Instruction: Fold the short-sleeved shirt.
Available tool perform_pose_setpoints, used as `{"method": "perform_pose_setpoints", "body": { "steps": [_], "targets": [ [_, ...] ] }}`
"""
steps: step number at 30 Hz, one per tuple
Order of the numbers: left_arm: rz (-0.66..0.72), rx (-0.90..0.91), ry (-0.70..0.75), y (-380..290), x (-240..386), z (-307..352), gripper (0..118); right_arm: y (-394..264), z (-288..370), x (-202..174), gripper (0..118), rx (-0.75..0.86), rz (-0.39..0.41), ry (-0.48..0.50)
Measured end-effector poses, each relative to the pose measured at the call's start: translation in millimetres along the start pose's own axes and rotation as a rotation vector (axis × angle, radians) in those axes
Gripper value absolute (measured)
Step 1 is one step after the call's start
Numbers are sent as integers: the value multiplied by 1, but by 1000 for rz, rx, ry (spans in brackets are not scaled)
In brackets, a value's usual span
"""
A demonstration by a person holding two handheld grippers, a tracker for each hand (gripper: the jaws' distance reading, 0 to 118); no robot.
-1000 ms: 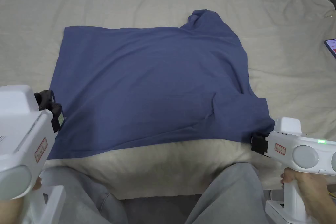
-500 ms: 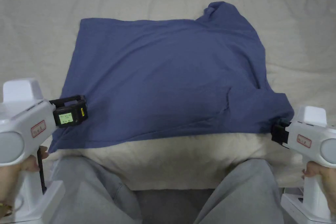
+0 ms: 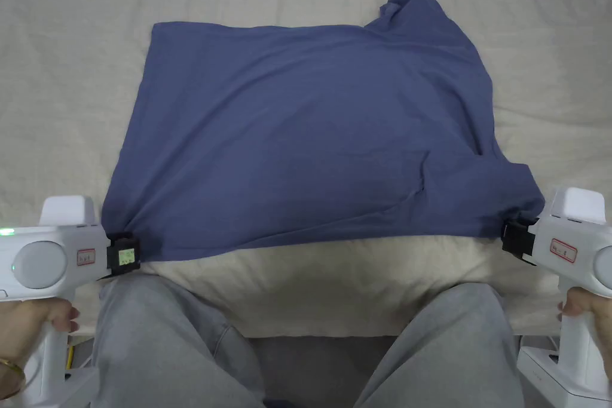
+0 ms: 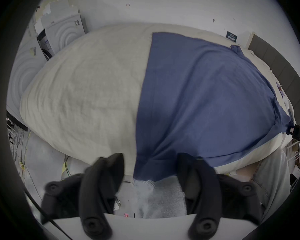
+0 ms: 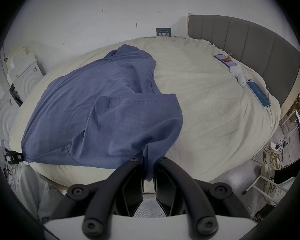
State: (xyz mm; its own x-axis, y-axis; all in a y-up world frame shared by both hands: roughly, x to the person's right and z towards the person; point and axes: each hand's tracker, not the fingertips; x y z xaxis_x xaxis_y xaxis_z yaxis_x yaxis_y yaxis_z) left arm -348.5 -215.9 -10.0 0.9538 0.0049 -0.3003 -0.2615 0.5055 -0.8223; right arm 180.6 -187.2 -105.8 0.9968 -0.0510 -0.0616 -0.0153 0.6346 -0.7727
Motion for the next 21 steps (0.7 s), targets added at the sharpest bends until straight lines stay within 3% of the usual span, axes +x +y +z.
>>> {"method": "perform_pose_setpoints", "body": {
  "steps": [1, 2, 4, 9, 21],
  "targets": [
    [-1, -8, -14, -1, 1, -4, 48, 1, -1, 1, 8, 0, -2, -1],
    [4, -10, -19, -1, 3, -7, 22, 0, -1, 1, 8, -1, -5, -1],
    [24, -21, -36, 0, 5, -12, 2, 0, -1, 1, 8, -4, -8, -2],
    [10, -13, -27, 5, 6, -6, 0, 1, -2, 3, 8, -5, -18, 1],
    [237, 243, -140, 53, -15, 74, 0, 33, 24, 19, 8, 30, -63, 78]
  ]
}}
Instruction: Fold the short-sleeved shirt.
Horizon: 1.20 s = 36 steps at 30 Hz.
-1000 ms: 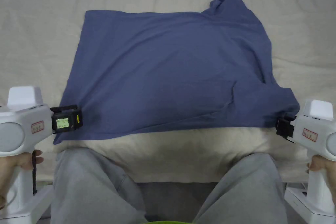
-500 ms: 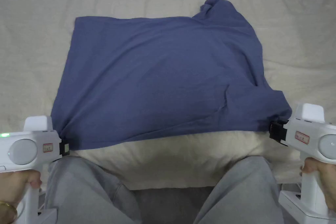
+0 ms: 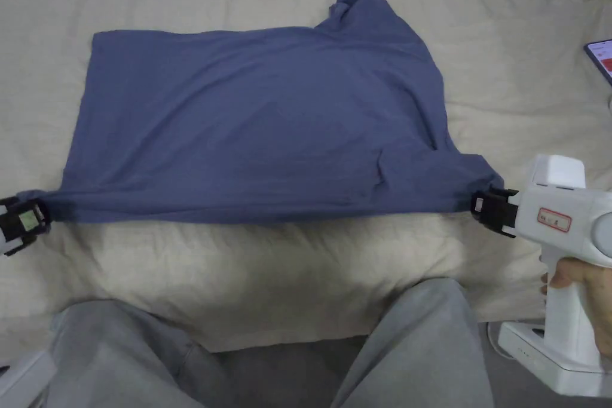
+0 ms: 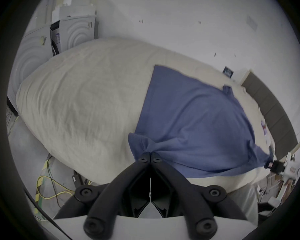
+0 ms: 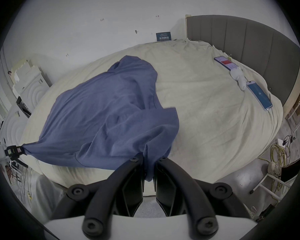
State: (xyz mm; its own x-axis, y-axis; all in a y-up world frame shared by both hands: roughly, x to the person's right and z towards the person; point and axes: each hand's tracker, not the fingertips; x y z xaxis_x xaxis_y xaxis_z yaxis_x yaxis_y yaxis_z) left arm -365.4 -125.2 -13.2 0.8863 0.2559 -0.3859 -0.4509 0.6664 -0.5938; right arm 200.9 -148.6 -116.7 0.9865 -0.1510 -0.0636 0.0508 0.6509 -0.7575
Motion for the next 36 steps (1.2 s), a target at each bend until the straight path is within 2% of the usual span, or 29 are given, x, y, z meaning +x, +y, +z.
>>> {"method": "perform_pose_setpoints", "body": {
  "steps": [4, 7, 10, 21, 31, 32, 34, 36],
  "targets": [
    [-9, 41, 10, 27, 13, -6, 0, 33, 0, -9, 8, 12, 59, -10],
    [-16, 50, 34, 45, 26, -21, 0, 64, -8, -16, 8, 21, 59, -20],
    [-22, 52, 45, 66, 35, -43, 0, 97, -27, -27, 8, 35, 94, -52],
    [-19, -35, 107, 134, 56, -148, 0, 180, -136, -48, 8, -66, 1, -123],
    [-100, -123, 181, 152, 69, -242, 0, 201, -223, -54, 8, -164, 3, -156],
    [-106, -135, 187, 150, 69, -248, 1, 200, -228, -53, 9, -175, 14, -160],
    [-112, -143, 187, 147, 68, -255, 21, 197, -234, -54, 14, -180, 27, -160],
    [-121, -130, 205, 144, 68, -254, 24, 197, -232, -54, 16, -167, 16, -156]
  ]
}}
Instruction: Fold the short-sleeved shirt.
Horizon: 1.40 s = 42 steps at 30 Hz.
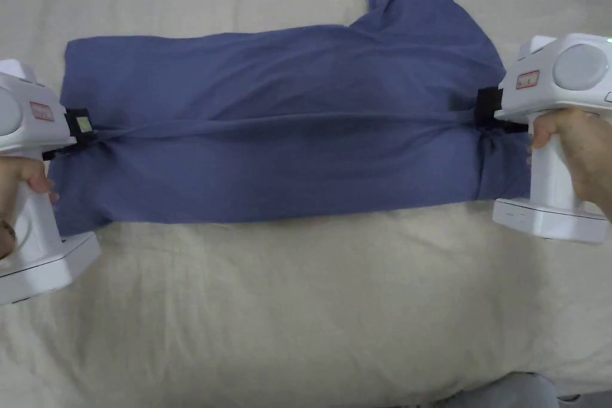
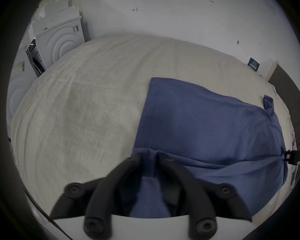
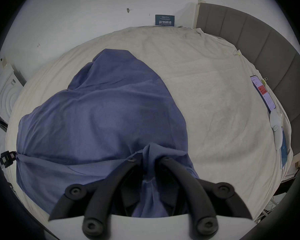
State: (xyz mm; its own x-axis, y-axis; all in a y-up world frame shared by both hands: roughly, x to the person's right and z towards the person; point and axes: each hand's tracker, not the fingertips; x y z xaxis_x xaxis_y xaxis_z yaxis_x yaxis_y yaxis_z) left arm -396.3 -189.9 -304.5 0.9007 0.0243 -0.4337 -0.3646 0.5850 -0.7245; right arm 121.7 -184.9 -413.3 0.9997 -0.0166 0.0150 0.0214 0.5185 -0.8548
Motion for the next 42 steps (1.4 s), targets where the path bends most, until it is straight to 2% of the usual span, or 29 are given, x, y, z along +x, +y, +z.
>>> {"method": "perform_pose_setpoints", "body": {
  "steps": [1, 3, 4, 5, 6, 7, 11, 15, 18, 21, 22, 24, 25, 28, 29, 30, 31, 32, 34, 35, 42],
  "targets": [
    [-7, 1, 8, 0, -1, 1, 32, 0, 3, 0, 23, 15, -14, -5],
    [-11, -4, 35, 1, -7, 6, 74, 3, 12, 1, 73, 42, -27, -25],
    [-3, 3, 45, 2, -10, 13, 91, 4, 20, 4, 92, 64, -31, -31],
    [17, 45, 35, 4, -16, 23, 108, 6, 31, 6, 105, 112, -43, -27],
    [30, 84, 25, 5, -20, 32, 116, 6, 42, 8, 107, 152, -48, -14],
    [38, 127, 20, 7, -23, 45, 117, 6, 55, 11, 106, 195, -52, 4],
    [25, 298, -14, 3, -28, 104, 117, -6, 115, 23, 106, 322, -36, 36],
    [-72, 423, -6, -25, -19, 153, 117, -43, 171, 33, 106, 447, -15, 59],
    [-108, 487, -26, -59, -11, 180, 117, -80, 204, 36, 106, 560, 13, 28],
    [-102, 504, -49, -93, -7, 202, 110, -118, 225, 35, 106, 600, 67, 56],
    [-98, 512, -68, -103, -7, 206, 105, -133, 230, 33, 106, 606, 78, 62],
    [-92, 512, -81, -123, -5, 216, 83, -154, 235, 30, 102, 601, 89, 75],
    [-91, 509, -85, -132, -4, 220, 76, -166, 236, 29, 94, 596, 89, 85],
    [-110, 495, -78, -155, 0, 228, 55, -191, 235, 27, 30, 601, 65, 110],
    [-119, 496, -88, -160, 0, 230, 50, -195, 235, 27, 30, 594, 61, 111],
    [-123, 499, -100, -164, -1, 232, 47, -198, 234, 27, 23, 586, 57, 114],
    [-118, 499, -99, -168, 0, 233, 38, -202, 233, 27, 12, 586, 53, 116],
    [-111, 498, -98, -170, 1, 234, 20, -203, 233, 28, 4, 584, 48, 114],
    [-87, 498, -104, -172, -1, 235, 3, -204, 232, 32, 0, 562, 16, 150],
    [-80, 504, -121, -171, -2, 236, 0, -204, 232, 33, 0, 554, 11, 155],
    [-94, 532, -126, -170, 1, 239, 0, -199, 235, 32, 0, 552, 26, 140]
  ]
}}
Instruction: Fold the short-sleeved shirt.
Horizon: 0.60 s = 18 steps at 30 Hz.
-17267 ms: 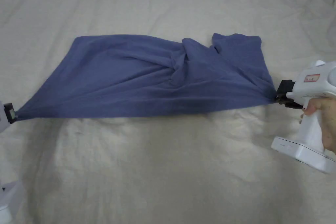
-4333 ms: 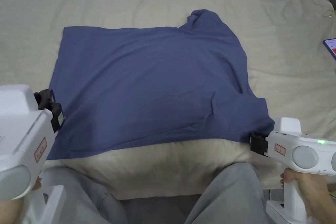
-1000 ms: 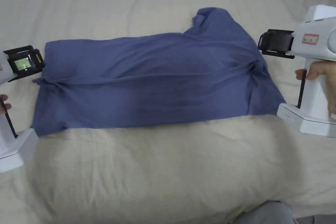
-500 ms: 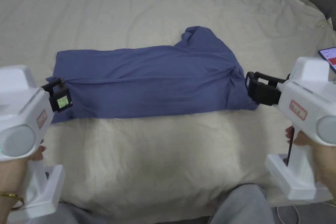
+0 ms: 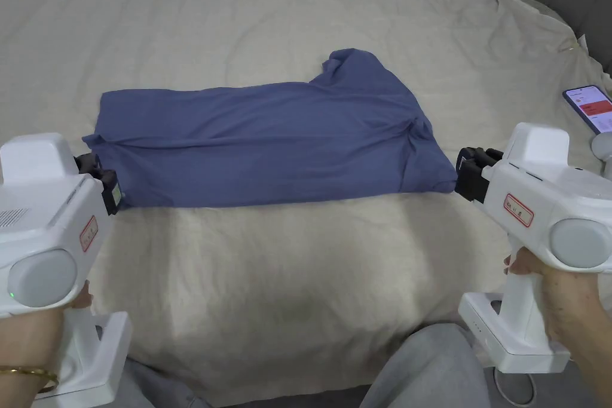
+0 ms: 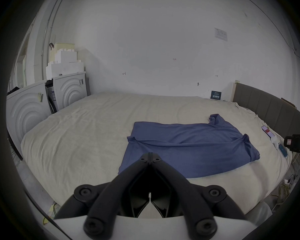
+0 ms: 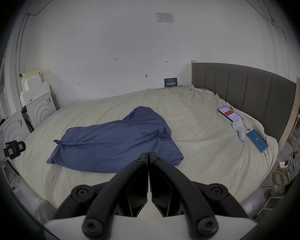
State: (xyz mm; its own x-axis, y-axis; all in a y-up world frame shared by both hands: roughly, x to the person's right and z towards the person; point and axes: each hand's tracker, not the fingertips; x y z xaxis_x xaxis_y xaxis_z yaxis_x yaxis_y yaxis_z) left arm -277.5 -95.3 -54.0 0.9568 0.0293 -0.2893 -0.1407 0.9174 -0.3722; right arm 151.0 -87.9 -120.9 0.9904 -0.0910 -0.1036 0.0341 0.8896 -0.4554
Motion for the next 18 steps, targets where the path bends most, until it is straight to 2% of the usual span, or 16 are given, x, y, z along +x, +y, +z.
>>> {"method": "perform_pose_setpoints", "body": {
  "steps": [7, 9, 10, 11, 12, 13, 14, 18],
  "targets": [
    [13, 7, -12, 5, -1, -6, 0, 24, -27, 2, 0, -35, 44, -17],
    [18, 6, -16, 5, -1, -7, 0, 37, -48, 5, 5, -110, 57, -48],
    [22, 4, -17, 6, -1, -9, 0, 41, -60, 6, 19, -135, 42, -65],
    [24, 1, -19, 6, -2, -11, 0, 45, -71, 10, 52, -173, 26, -63],
    [29, -3, -21, 5, -2, -11, 0, 50, -84, 14, 78, -227, 28, -69],
    [33, -6, -23, 5, -2, -13, 0, 54, -98, 16, 97, -269, 8, -56],
    [34, -8, -23, 5, -2, -15, 0, 54, -108, 17, 105, -301, -4, -55],
    [48, -28, -23, 3, -3, -24, 0, 51, -149, 26, 106, -398, -35, -53]
  ]
}}
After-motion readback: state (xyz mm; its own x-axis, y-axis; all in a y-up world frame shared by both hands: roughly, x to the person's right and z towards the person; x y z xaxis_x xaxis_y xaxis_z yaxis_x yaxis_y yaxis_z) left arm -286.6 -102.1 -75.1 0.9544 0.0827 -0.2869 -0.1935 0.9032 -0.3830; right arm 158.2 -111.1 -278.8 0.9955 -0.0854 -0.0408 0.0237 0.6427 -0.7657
